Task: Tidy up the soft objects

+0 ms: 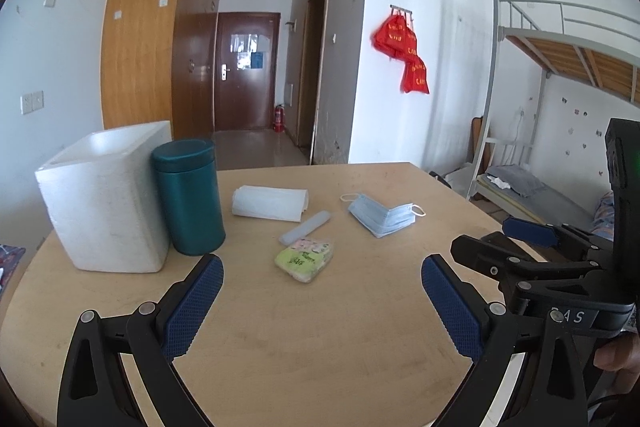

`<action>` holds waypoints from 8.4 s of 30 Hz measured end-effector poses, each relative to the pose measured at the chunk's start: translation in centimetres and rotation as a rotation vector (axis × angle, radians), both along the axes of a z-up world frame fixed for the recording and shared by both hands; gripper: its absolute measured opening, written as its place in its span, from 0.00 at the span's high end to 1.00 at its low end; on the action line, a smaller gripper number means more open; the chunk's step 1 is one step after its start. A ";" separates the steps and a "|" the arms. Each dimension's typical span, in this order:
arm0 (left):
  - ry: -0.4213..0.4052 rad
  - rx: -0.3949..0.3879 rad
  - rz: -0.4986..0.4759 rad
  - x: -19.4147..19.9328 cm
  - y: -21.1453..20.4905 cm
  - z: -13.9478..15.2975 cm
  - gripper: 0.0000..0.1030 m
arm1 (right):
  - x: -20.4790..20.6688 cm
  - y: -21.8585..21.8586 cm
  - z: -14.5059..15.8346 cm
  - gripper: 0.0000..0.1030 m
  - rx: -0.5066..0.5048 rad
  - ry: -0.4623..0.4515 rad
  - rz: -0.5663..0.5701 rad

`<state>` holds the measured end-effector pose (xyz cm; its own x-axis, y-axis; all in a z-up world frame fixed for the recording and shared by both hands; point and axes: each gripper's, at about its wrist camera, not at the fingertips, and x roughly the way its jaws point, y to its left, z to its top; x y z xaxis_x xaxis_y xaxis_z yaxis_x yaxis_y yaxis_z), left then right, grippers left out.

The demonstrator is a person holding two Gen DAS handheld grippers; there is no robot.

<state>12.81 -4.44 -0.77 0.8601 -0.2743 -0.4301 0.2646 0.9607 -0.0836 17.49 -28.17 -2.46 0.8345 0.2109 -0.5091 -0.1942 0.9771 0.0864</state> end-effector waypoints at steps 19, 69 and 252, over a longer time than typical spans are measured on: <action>0.121 0.014 -0.024 8.6 -1.4 -3.6 0.03 | 8.2 -0.9 -1.9 0.12 0.010 0.113 -0.001; 0.441 0.144 -0.093 19.7 -3.6 -10.8 0.13 | 18.4 -0.9 -7.8 0.29 -0.022 0.363 -0.015; 0.005 0.015 0.382 5.1 21.0 6.3 0.65 | 9.5 23.8 6.7 0.79 0.007 0.041 0.479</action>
